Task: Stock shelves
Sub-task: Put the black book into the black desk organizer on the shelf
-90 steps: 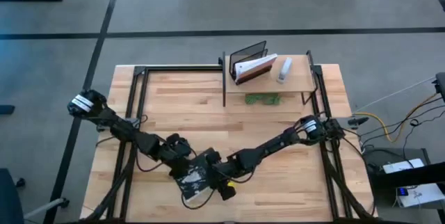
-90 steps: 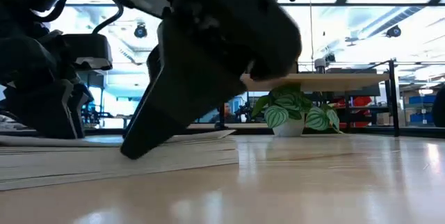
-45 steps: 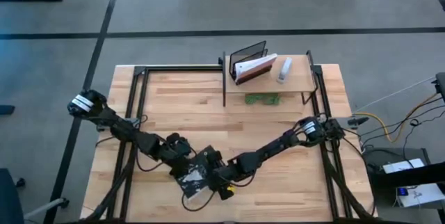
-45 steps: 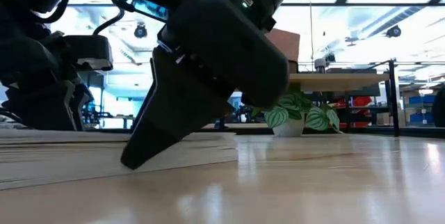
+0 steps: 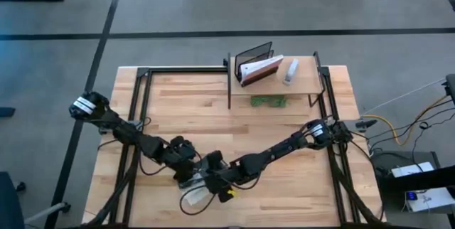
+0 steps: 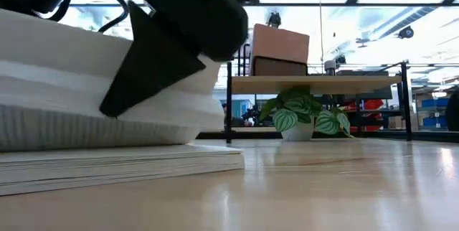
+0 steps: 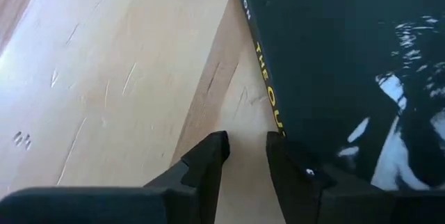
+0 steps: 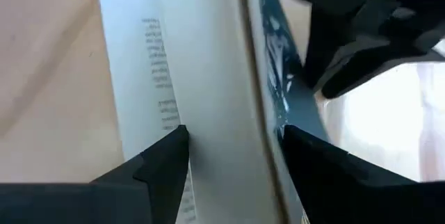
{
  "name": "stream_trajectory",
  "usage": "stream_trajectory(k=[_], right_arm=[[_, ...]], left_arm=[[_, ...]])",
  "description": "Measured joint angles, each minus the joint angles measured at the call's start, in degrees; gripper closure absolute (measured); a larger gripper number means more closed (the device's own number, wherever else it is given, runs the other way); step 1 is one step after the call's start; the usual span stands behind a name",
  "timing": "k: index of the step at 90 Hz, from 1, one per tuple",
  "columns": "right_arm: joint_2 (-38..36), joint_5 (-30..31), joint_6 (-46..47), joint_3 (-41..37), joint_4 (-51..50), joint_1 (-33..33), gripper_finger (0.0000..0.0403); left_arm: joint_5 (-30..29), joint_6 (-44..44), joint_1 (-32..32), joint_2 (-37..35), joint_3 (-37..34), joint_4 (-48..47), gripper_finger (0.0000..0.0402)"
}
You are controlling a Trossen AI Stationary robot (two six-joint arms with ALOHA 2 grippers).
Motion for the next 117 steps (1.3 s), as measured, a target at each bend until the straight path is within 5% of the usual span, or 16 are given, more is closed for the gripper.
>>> stream_trajectory(k=[40,117], right_arm=[[0.00,-0.82,0.07,1.65,-0.97,0.07,0.0176],[-0.11,2.42,-4.09,5.73,-1.00,-0.19,0.0212]], left_arm=[[0.00,0.00,0.00,0.00,-0.17,0.26,0.0302],[-0.14,-0.02,0.00,-0.02,-0.33,0.90,0.0297]])
